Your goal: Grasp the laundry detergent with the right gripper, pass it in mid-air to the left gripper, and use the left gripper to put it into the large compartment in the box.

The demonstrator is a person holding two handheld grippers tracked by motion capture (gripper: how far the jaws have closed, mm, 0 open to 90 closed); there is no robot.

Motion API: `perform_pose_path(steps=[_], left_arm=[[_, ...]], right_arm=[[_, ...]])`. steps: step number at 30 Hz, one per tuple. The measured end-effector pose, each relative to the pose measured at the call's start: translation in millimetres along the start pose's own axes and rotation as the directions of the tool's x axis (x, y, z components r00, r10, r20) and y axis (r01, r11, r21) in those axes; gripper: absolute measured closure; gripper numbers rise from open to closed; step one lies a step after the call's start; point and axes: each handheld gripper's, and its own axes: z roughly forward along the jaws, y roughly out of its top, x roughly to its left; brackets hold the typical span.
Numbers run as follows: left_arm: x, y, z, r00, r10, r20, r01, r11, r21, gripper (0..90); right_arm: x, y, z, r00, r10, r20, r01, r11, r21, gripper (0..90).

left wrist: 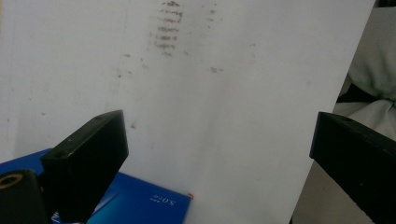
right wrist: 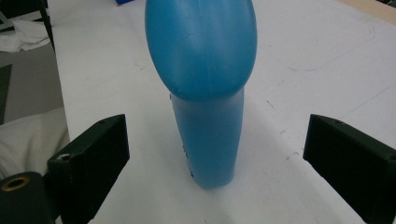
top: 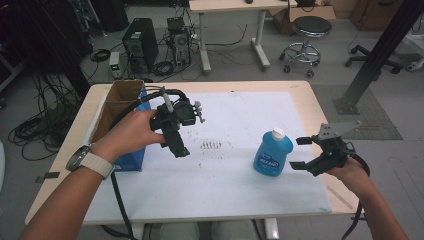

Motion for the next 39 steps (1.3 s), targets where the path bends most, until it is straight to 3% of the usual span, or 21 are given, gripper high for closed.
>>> perform_pose_path(steps=[27,39], left_arm=[[0.1,1.7,3.5,1.0000,0.002,0.005,-0.002,0.9999,0.010,4.9],[1.3,-0.3,4.8,1.0000,-0.003,0.009,0.003,0.9999,0.010,4.9]], right_arm=[[-0.5,-6.8,23.4,1.0000,0.002,-0.004,-0.003,0.999,-0.052,7.4],[1.1,-3.1,42.3,0.9999,-0.010,-0.013,0.009,0.998,-0.058,7.8]])
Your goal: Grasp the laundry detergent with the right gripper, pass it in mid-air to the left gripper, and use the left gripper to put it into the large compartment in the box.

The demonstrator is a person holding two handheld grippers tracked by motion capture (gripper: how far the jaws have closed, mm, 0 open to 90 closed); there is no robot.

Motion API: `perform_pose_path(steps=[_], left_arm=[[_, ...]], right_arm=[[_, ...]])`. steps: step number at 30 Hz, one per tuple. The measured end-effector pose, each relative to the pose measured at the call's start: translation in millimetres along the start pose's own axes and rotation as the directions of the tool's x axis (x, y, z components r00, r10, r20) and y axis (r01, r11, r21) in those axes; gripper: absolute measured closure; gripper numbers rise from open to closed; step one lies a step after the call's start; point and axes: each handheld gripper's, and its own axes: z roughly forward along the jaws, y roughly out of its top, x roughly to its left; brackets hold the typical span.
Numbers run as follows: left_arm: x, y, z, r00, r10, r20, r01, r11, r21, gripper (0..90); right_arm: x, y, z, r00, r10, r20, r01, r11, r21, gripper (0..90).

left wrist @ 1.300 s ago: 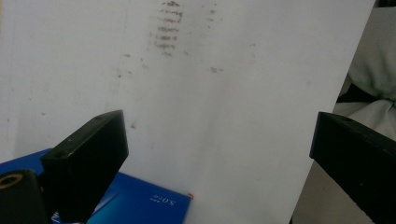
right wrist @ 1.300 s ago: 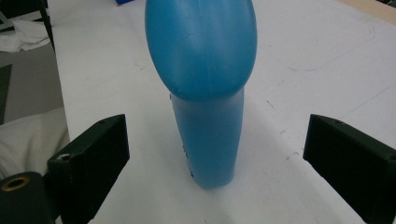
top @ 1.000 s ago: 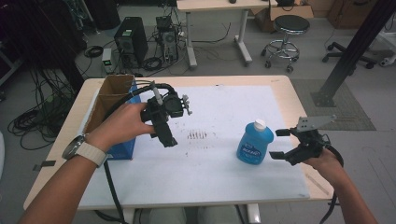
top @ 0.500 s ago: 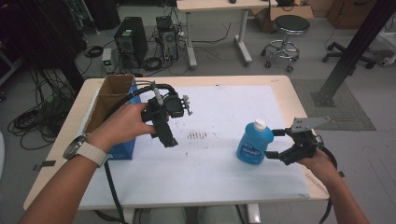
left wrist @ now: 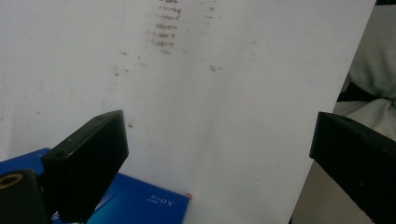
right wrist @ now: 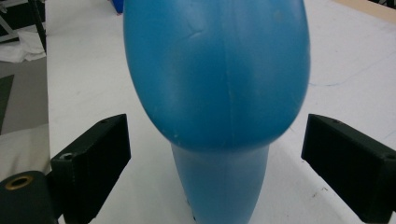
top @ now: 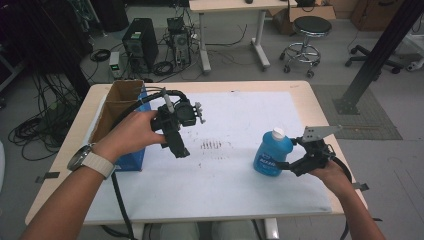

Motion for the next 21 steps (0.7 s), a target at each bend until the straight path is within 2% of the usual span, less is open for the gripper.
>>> perform_pose_path(steps=[21], left_arm=[[0.7,-1.4,1.0,1.0000,-0.006,0.000,0.006,1.0000,0.001,4.9]], right_arm=[[0.4,-0.6,16.6,0.9999,0.004,-0.012,-0.004,1.000,-0.020,9.9]])
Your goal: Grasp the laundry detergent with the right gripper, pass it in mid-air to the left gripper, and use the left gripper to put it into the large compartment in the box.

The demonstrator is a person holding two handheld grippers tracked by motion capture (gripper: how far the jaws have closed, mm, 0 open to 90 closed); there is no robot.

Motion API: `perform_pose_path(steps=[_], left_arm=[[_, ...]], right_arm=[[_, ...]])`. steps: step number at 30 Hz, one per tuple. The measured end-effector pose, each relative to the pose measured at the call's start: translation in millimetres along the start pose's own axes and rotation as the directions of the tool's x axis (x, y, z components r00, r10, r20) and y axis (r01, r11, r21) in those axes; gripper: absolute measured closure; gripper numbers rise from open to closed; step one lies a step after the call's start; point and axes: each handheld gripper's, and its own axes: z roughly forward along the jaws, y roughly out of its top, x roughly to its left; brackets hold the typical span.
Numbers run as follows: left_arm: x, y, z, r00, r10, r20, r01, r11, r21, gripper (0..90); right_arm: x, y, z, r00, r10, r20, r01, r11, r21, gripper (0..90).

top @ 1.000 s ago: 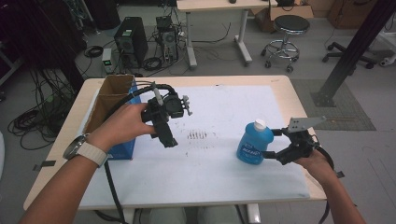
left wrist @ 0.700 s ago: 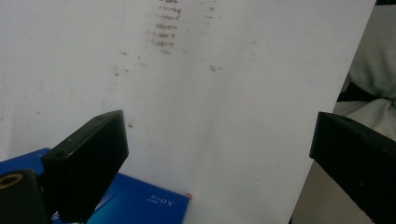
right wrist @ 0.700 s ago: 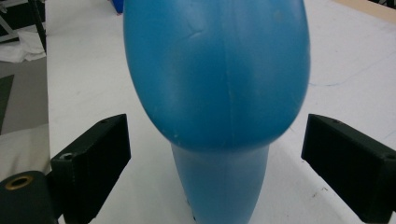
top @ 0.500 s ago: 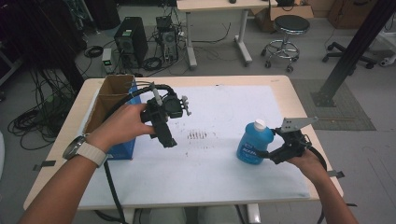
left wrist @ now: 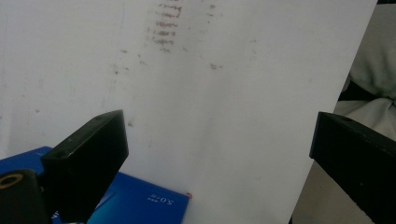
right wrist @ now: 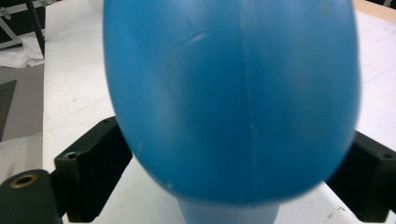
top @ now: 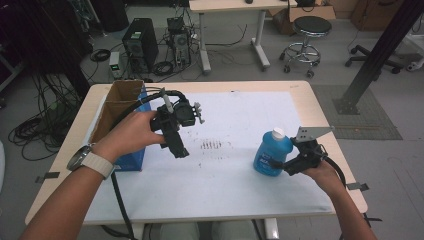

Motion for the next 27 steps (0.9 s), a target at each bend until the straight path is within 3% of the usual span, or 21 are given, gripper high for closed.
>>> perform_pose_path(steps=[27], left_arm=[[1.2,-1.1,-0.6,1.0000,-0.003,0.002,0.003,1.0000,-0.003,5.0]], right_arm=[[-0.5,-2.7,0.1,0.9998,-0.018,0.012,0.018,1.000,-0.009,26.2]])
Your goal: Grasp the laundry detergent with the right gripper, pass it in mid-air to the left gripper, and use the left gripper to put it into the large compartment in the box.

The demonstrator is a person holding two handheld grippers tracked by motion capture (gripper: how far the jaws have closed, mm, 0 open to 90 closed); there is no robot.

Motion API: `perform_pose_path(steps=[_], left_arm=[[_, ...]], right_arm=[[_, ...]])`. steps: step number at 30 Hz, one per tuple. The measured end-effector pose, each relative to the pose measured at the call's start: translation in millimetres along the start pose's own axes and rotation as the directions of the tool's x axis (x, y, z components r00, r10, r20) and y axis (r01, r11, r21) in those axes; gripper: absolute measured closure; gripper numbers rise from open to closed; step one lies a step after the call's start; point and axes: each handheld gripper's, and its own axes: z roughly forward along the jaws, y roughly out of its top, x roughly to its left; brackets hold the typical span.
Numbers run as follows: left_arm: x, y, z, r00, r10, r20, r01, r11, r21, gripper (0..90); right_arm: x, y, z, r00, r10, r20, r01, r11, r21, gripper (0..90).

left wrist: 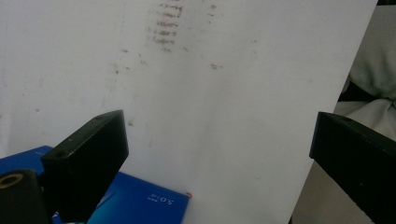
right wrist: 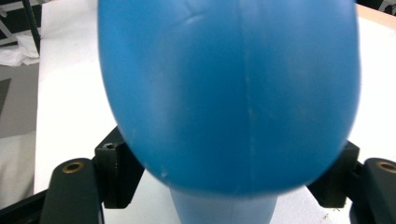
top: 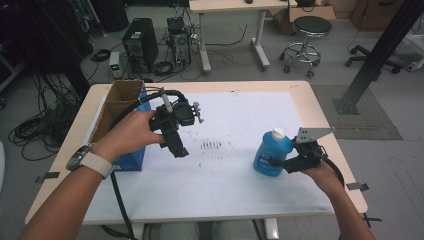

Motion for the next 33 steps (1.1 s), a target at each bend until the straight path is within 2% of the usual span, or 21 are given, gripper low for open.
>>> perform_pose_path(steps=[14,18,30,32,33], left_arm=[[0.3,-0.5,0.2,1.0000,-0.003,0.000,0.003,1.0000,-0.002,5.0],[0.5,-0.6,0.3,1.0000,-0.004,-0.001,0.004,1.0000,-0.001,5.0],[1.1,-0.7,-1.3,1.0000,-0.006,0.001,0.006,0.9999,-0.009,5.0],[0.5,-0.2,-2.9,1.0000,-0.006,0.000,0.006,0.9999,-0.011,5.1],[0.2,0.2,-4.1,1.0000,-0.003,0.000,0.003,0.9999,-0.015,5.1]], right_arm=[[0.0,0.5,-0.7,0.9999,-0.015,0.007,0.015,1.000,-0.010,35.0],[0.6,1.1,-1.0,0.9996,-0.030,0.002,0.030,0.999,-0.011,42.1],[1.1,1.2,-2.2,0.9994,-0.035,-0.007,0.034,0.999,-0.016,44.6],[0.3,2.6,-4.3,0.9994,-0.028,-0.020,0.027,0.999,-0.019,44.8],[2.0,7.5,-8.6,0.9991,-0.040,-0.018,0.039,0.999,-0.023,44.9]])
